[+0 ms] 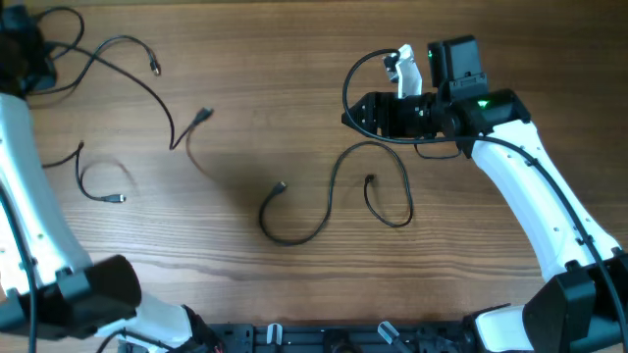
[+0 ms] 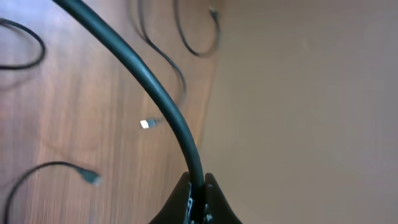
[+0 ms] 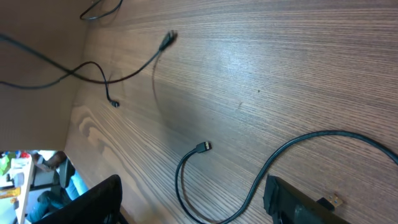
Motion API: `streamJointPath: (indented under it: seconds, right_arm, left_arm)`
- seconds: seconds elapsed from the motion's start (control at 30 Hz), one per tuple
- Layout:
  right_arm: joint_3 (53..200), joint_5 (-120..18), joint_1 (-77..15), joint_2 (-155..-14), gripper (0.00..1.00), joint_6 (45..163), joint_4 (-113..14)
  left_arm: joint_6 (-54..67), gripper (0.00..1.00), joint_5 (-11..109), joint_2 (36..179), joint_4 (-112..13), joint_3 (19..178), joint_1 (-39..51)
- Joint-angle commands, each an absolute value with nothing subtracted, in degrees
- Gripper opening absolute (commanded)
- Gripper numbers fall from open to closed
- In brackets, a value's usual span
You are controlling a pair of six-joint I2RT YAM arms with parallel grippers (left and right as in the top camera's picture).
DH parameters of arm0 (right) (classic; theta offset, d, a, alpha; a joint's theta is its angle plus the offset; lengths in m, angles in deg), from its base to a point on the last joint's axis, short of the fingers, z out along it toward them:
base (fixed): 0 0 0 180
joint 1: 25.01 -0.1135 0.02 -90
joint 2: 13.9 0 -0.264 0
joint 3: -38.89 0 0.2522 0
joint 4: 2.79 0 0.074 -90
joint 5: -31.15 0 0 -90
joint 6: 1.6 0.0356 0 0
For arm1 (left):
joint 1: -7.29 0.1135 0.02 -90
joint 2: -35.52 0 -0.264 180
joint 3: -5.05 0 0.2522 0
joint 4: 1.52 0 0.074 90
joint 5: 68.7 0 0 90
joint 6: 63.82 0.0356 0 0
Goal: Untangle cables
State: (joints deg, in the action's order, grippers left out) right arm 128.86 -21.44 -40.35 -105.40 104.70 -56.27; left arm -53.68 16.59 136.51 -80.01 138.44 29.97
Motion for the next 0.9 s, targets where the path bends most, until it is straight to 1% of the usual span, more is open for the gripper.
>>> streamJointPath:
  seconds: [0.0,0.23,0.5,0.6,0.8,0.83,0.87]
  right_arm:
    - [128.72,-21.79,-40.54,-104.05,0.74,105.07,-55.97]
    - [128.72,-22.01,-40.54,-104.05,0.74,105.05,-55.99]
    - [128.72,-21.99,-40.54,-104.05,0.74,105.07,-55.99]
    - [128.72,-21.99,-40.54,-104.05,0.74,105.09,-56.01]
    - [128.72,-21.96,-40.54,-104.05,0.72,105.16,-56.67]
    - [128.72,-21.96,-40.54,-104.05,0.71,105.16,-56.71]
    - [128.72,-21.96,-40.54,-104.05,0.71,105.13,-56.88]
  left_arm:
    - [-58.7,0.04,15.21,140.46,-82.11,139.12,34.01]
    - [-60.26,0.04,14.38,145.31,-83.42,139.08,41.29]
    - [-60.19,0.04,-3.45,151.41,-82.68,139.08,47.43]
    - [-59.25,0.04,-6.95,154.21,-80.84,139.08,48.59]
    - [-44.93,0.04,-7.98,159.35,-72.91,139.08,50.32]
    - [-44.52,0.09,-8.2,159.98,-72.27,139.08,50.69]
    - [-44.5,0.17,-8.2,160.44,-71.95,139.08,51.28]
